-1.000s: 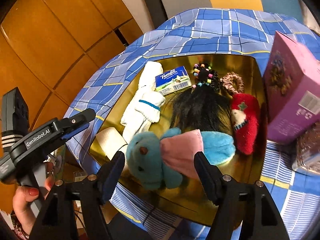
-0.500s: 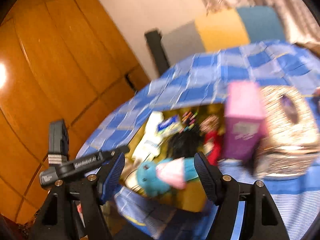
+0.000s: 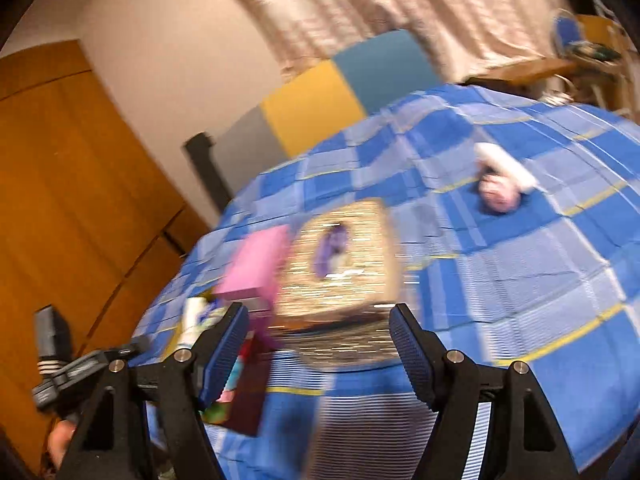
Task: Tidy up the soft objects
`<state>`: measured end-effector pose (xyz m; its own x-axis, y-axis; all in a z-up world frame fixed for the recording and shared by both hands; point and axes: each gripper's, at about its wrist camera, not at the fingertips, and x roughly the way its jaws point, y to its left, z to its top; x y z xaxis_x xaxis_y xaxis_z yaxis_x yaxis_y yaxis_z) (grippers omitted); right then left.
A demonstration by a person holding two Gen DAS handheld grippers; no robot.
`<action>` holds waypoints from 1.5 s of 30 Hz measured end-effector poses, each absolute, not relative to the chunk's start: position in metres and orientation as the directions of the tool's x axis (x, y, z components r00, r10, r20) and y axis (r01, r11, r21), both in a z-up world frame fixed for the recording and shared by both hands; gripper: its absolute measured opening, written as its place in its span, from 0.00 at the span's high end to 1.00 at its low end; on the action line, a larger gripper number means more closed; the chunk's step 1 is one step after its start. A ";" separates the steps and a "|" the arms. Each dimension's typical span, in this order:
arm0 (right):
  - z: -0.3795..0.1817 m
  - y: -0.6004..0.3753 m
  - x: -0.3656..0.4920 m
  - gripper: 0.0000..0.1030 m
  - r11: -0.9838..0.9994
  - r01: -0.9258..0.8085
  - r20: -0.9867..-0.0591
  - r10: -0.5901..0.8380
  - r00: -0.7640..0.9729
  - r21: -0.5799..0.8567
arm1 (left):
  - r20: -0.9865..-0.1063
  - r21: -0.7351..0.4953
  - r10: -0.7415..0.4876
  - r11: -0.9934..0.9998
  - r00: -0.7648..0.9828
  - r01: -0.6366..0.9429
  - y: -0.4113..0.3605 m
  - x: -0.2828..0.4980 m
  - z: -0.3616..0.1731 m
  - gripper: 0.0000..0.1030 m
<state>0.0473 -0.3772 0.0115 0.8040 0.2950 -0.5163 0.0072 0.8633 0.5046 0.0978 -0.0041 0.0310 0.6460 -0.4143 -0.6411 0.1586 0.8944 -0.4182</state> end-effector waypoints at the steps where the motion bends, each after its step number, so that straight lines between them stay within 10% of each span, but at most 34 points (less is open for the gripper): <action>1: 0.007 -0.391 0.052 0.29 0.877 0.040 -0.537 0.257 0.803 0.480 | -0.637 -0.416 -0.423 0.893 0.645 0.174 -0.009 0.096 0.033 0.54; 9: -0.003 -0.508 0.142 0.25 0.948 0.152 -0.616 0.056 0.786 0.280 | -0.636 -0.373 -0.491 0.871 0.596 0.320 -0.070 0.092 0.060 0.51; 22: -0.059 -0.570 0.292 0.26 0.944 0.057 -0.749 0.219 0.625 0.324 | -0.683 -0.325 -0.535 0.832 0.497 0.449 -0.164 0.110 0.078 0.51; 36: -0.050 -0.609 0.238 0.76 0.888 0.160 -0.746 0.252 0.616 0.432 | -0.728 -0.358 -0.574 0.785 0.374 0.506 -0.256 0.139 0.075 0.51; 45: -0.085 -0.668 0.191 0.79 0.716 0.328 -0.709 0.322 0.628 0.616 | -0.771 -0.333 -0.544 0.787 0.331 0.519 -0.336 0.164 0.068 0.50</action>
